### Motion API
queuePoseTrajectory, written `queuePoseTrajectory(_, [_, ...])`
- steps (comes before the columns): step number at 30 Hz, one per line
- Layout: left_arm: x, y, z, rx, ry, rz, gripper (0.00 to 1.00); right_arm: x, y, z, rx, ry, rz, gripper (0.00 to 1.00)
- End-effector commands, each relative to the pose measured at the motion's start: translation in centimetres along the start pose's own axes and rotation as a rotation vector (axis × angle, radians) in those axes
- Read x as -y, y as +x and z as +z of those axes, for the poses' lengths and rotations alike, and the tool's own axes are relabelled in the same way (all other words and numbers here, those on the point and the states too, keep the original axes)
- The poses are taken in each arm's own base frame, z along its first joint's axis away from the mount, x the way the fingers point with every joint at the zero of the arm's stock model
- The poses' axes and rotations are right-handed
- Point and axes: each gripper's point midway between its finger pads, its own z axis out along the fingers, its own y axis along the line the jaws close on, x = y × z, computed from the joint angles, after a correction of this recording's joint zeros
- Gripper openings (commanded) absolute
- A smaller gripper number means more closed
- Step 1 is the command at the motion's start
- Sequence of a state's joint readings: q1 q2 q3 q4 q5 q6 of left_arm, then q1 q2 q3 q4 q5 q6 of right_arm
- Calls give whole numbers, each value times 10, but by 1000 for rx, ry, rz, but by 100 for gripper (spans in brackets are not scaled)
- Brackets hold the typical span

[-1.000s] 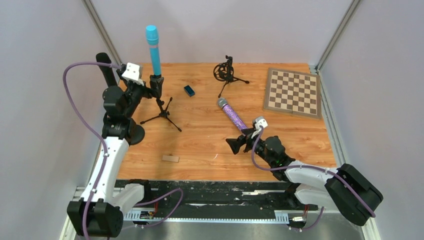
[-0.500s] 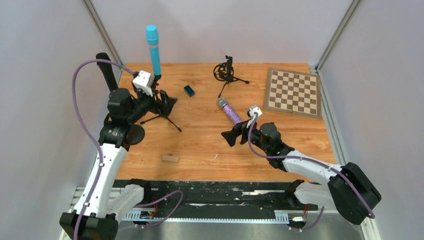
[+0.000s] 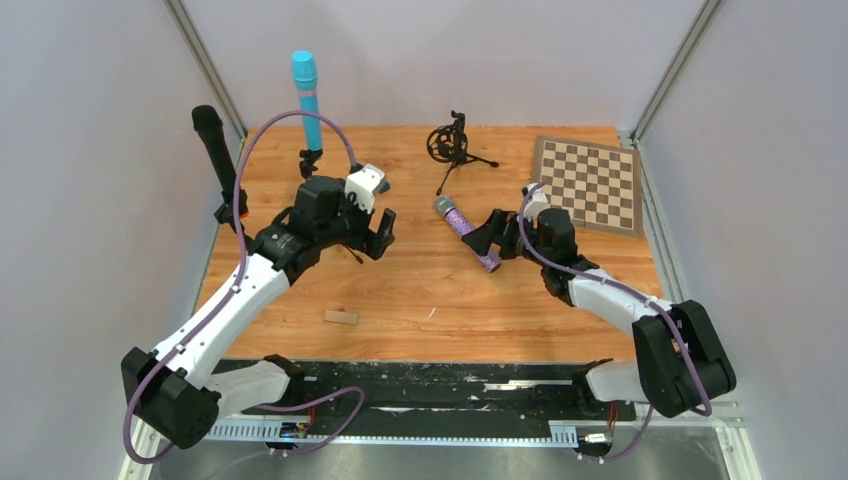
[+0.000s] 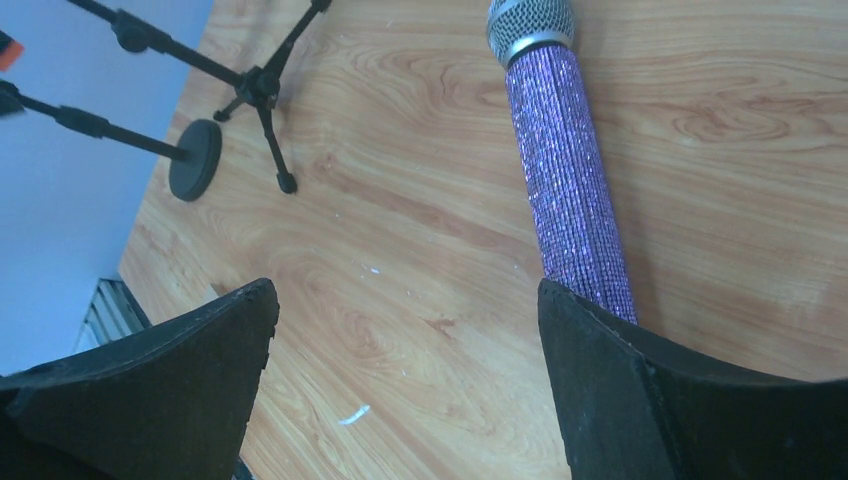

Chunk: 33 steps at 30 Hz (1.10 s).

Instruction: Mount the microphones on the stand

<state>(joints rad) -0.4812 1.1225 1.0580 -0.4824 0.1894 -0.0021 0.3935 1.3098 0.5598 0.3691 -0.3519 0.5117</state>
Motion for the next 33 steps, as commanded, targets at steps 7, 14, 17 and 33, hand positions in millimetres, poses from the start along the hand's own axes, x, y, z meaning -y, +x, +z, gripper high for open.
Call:
queuePoseTrajectory(7, [-34, 19, -15, 18, -322, 166, 100, -27, -86, 33, 95, -147, 137, 100])
queuePoseTrajectory(14, [-25, 20, -18, 64, -284, 185, 100, -26, -122, 70, 97, -279, 279, 100])
queuePoseTrajectory(17, [-22, 20, -16, 63, -263, 189, 100, -18, -136, 87, 122, -296, 323, 100])
queuePoseTrajectory(33, [-17, 23, -15, 66, -233, 192, 100, 10, -170, 163, 125, -394, 510, 96])
